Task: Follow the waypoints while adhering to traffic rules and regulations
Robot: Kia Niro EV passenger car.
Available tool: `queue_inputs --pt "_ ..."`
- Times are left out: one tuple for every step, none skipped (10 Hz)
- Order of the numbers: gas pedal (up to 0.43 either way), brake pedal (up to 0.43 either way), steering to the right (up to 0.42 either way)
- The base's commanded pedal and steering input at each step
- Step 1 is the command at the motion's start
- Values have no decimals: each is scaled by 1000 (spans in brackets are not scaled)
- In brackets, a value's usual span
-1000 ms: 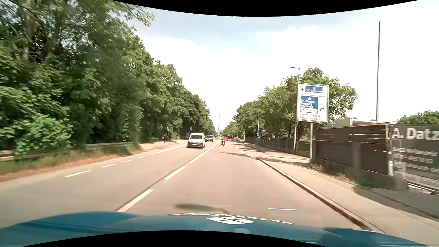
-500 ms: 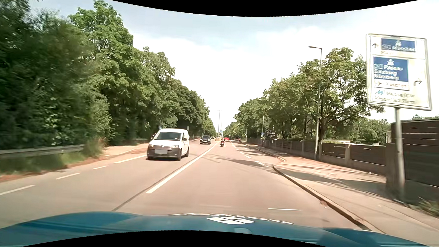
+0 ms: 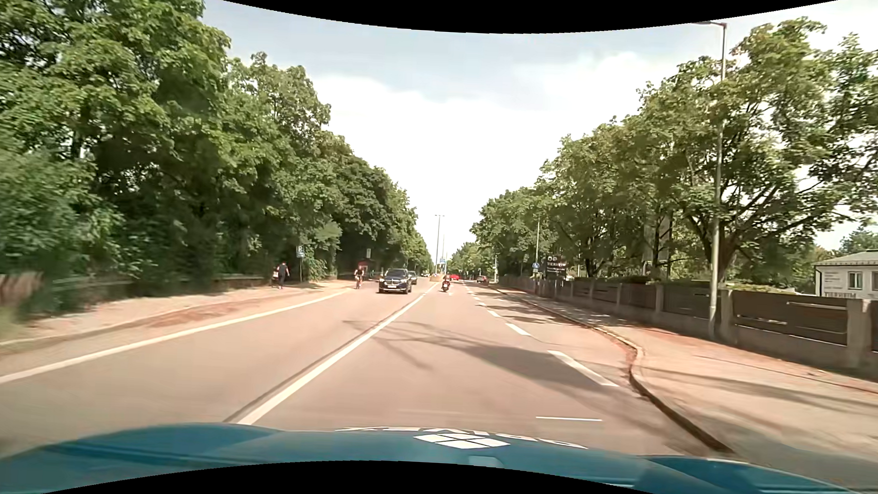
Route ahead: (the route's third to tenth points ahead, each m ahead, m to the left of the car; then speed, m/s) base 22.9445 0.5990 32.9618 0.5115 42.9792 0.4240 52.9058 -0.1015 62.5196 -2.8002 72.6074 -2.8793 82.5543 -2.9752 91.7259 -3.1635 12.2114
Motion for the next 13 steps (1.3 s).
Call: queue_inputs --pt "0 140 -3" --pt "0 140 -3" --pt "0 140 -3" --pt "0 140 -3" --pt "0 146 -3" --pt "0 134 -3" --pt "0 128 -3" --pt "0 128 -3" --pt "0 122 -3" --pt "0 122 -3" --pt "0 128 -3" --pt "0 134 -3" --pt "0 134 -3"
